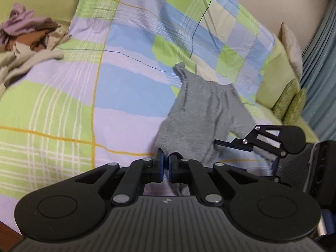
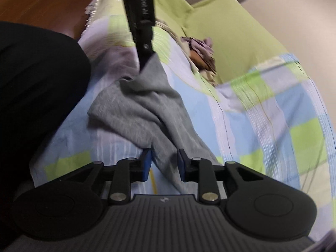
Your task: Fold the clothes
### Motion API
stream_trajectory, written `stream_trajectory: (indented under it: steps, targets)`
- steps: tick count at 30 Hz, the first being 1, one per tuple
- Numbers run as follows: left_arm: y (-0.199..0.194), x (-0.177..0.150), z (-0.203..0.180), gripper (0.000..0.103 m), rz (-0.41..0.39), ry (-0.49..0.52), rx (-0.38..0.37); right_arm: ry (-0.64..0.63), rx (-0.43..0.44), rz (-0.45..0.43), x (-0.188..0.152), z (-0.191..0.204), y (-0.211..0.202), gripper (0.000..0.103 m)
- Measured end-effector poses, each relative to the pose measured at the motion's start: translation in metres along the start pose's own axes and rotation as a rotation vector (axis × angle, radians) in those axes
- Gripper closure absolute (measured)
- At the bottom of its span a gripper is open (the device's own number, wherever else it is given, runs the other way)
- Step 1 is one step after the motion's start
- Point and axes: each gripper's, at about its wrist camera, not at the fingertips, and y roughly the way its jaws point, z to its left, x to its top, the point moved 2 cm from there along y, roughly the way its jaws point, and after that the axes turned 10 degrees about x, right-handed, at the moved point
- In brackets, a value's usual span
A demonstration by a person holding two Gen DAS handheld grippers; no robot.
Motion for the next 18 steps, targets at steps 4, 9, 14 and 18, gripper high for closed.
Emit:
stream_trajectory:
  steps: [4, 9, 14, 18]
  targets:
    - [0.003, 0.000, -0.004, 0.102, 0.005, 0.024, -0.013, 0.061, 0.034, -0.013, -0.004, -0.002, -0.009, 0.102]
    - [-0.014, -0.005, -0.016, 0.103, 0.002, 0.046, -0.093, 0.129, 0.039, -0.014, -0.019, 0.006, -0.052, 0.102]
    - [-0.027, -0.016, -0.030, 0.103, 0.020, 0.075, -0.130, 0.181, 0.020, 0.050, -0.045, 0.018, -0.098, 0.102]
    - [-0.025, -0.023, -0.030, 0.103, 0.039, 0.065, -0.114, 0.218, 0.009, 0.091, -0.062, 0.024, -0.106, 0.099]
